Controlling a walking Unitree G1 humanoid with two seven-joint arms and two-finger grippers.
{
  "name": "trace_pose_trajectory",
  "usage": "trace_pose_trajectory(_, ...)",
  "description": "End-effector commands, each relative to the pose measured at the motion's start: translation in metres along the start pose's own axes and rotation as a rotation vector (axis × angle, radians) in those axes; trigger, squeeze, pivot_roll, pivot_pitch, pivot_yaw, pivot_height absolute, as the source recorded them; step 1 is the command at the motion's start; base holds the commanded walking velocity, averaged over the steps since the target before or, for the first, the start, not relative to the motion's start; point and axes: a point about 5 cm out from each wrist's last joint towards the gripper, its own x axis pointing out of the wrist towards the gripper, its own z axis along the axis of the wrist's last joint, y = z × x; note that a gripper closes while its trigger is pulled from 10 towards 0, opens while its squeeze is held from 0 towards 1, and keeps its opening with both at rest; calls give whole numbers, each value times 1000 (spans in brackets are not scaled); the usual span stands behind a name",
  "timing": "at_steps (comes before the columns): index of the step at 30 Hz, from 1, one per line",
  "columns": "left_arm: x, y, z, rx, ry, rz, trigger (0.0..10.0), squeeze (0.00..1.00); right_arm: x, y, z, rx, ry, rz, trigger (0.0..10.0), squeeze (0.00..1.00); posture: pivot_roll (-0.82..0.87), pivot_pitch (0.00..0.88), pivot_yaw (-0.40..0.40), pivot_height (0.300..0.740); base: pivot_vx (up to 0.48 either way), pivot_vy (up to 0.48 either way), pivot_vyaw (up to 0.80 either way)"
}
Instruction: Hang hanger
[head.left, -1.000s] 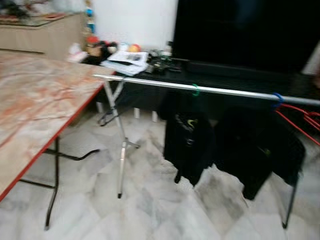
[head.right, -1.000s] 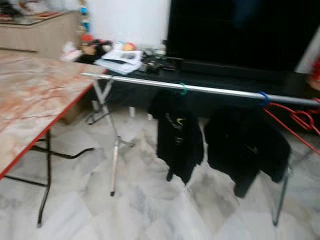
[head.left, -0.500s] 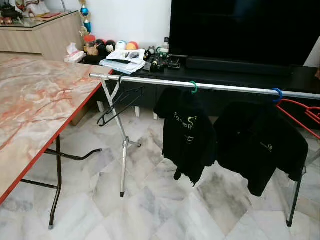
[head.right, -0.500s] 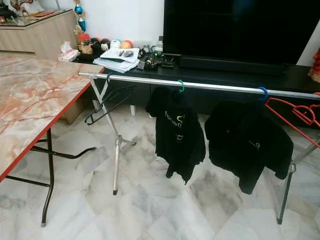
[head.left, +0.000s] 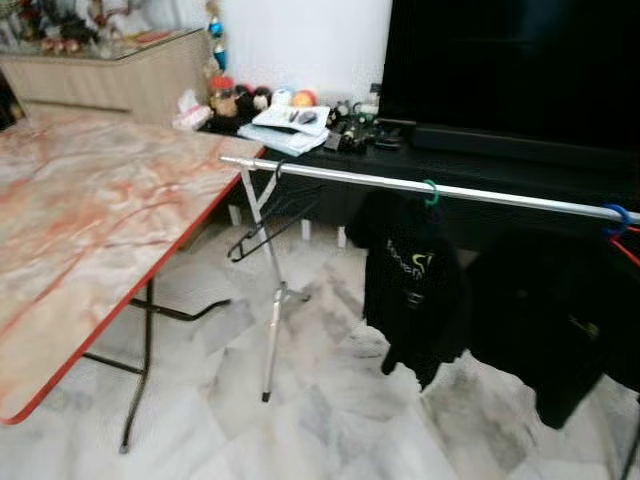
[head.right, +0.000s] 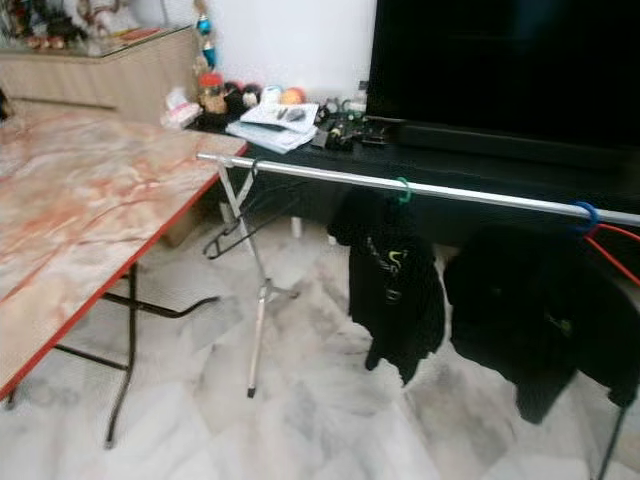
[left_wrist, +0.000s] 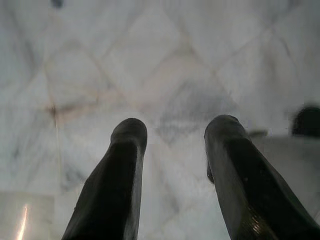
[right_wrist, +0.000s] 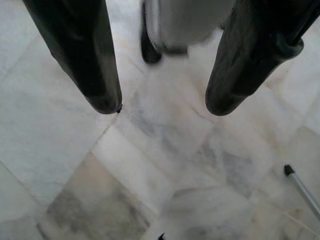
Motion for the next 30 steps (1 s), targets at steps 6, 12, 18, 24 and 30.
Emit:
trace_pose_trajectory(6,3,-10,9,-8,-18,-25,10000,0,-2,-12,-1,-7,3,-32,10000,0,94,17,30,740,381,0,0)
trace_pose_trajectory(12,4,-12,12,-7,-22,-28,10000,0,-1,-11,2,-7,-7,-31,10000,0,91,8,29,740,371,0,0)
trace_pose_trajectory(18,5,-15,15,-6,-31,-42,10000,0,-1,-12,8,-4,-52,-46,10000,0,94,0,21,740,139,0,0)
trace_pose_trajectory(24,5,-17,13,-8,-26,-39,10000,0,-2,-14,13,10,-121,-97,10000,0,82,0,11,740,0,0,0)
trace_pose_trajectory(30,3,-15,4,-15,-5,-33,10000,0,-5,-16,16,69,-209,-106,10000,0,85,12,-4,740,0,0,0)
